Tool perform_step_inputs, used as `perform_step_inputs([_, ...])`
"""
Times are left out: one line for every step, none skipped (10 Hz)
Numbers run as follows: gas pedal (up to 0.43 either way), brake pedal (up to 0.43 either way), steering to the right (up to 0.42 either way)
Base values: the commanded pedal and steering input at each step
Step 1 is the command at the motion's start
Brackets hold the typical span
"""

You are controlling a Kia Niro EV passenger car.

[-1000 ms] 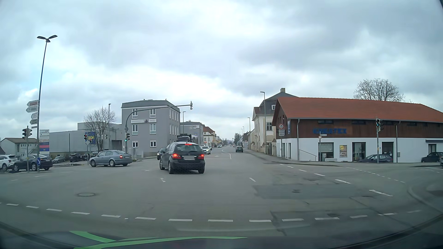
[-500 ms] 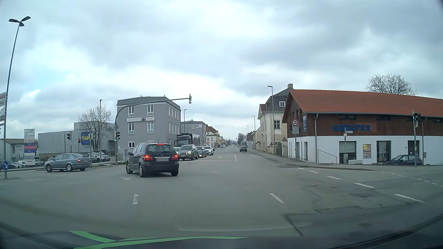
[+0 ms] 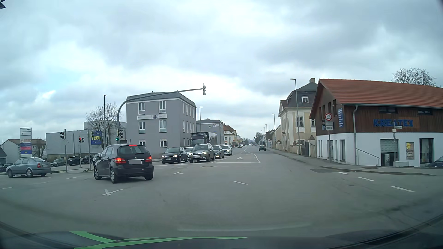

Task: Follow the waypoints while adhering to traffic rules and regulations

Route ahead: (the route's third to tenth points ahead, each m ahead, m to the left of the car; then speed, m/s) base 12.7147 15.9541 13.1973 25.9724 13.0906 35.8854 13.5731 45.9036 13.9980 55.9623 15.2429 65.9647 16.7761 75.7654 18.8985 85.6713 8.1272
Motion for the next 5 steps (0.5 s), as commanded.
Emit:
perform_step_inputs([0.000, 0.152, -0.127])
perform_step_inputs([0.000, 0.152, -0.139])
perform_step_inputs([0.000, 0.152, -0.155])
perform_step_inputs([0.000, 0.152, -0.175])
perform_step_inputs([0.000, 0.152, -0.188])
